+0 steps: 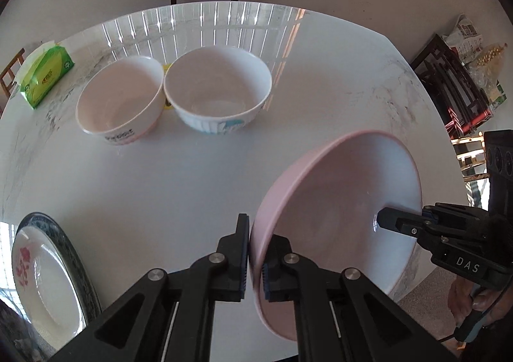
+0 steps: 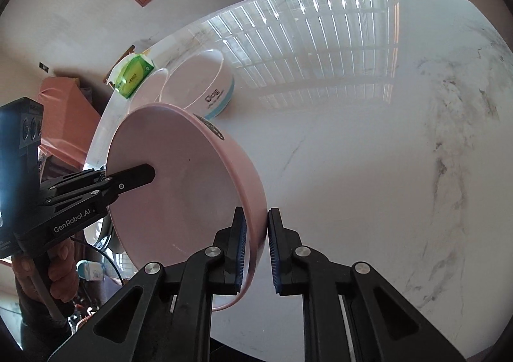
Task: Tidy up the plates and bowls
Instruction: 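Carry the pink bowl beside the plate stack, lower it, open both grippers, then move both grippers to the white Rabbit bowl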
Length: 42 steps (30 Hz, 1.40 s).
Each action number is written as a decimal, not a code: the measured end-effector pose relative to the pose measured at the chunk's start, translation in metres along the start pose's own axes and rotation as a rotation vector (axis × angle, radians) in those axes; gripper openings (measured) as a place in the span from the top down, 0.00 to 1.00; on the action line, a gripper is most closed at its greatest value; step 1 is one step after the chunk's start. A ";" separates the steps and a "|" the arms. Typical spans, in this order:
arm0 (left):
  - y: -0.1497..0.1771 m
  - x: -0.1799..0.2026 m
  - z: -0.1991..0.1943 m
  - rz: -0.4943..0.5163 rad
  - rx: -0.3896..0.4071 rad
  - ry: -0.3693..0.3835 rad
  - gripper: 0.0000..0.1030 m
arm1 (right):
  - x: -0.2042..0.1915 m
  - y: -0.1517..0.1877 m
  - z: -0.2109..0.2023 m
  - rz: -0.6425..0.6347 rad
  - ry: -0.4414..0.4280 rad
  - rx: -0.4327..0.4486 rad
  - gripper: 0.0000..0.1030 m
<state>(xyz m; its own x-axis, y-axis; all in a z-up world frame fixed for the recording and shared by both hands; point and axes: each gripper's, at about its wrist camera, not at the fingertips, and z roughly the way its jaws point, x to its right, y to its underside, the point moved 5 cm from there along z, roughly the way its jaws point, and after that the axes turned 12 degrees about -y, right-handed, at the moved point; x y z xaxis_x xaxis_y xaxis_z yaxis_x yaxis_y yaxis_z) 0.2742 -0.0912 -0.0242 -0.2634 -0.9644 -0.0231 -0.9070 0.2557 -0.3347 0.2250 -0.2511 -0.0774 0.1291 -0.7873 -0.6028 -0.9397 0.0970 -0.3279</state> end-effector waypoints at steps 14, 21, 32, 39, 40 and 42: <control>0.077 -0.063 -0.002 -0.102 -0.057 -0.012 0.94 | -0.047 0.039 0.050 -0.007 -0.037 -0.113 0.87; 0.074 -0.067 0.005 -0.125 -0.044 -0.019 0.94 | -0.049 0.036 0.065 0.024 -0.043 -0.133 0.86; 0.073 -0.079 -0.001 -0.127 0.126 0.002 0.56 | -0.068 0.024 0.055 -0.135 0.003 -0.047 0.71; 0.066 -0.094 -0.034 -0.180 0.277 0.106 0.41 | -0.085 0.004 0.019 -0.228 0.010 0.091 0.56; 0.066 -0.097 -0.040 -0.185 0.316 0.126 0.41 | -0.090 0.002 0.019 -0.236 -0.016 0.086 0.56; 0.062 -0.104 -0.050 -0.199 0.352 0.147 0.41 | -0.100 -0.002 0.020 -0.240 -0.063 0.065 0.56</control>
<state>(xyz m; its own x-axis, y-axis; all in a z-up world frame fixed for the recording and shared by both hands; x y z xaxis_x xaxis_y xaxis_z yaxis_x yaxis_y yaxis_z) 0.2287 0.0285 0.0041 -0.1615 -0.9663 0.2004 -0.7841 0.0024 -0.6207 0.2201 -0.1601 -0.0308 0.3676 -0.7534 -0.5452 -0.8575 -0.0476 -0.5123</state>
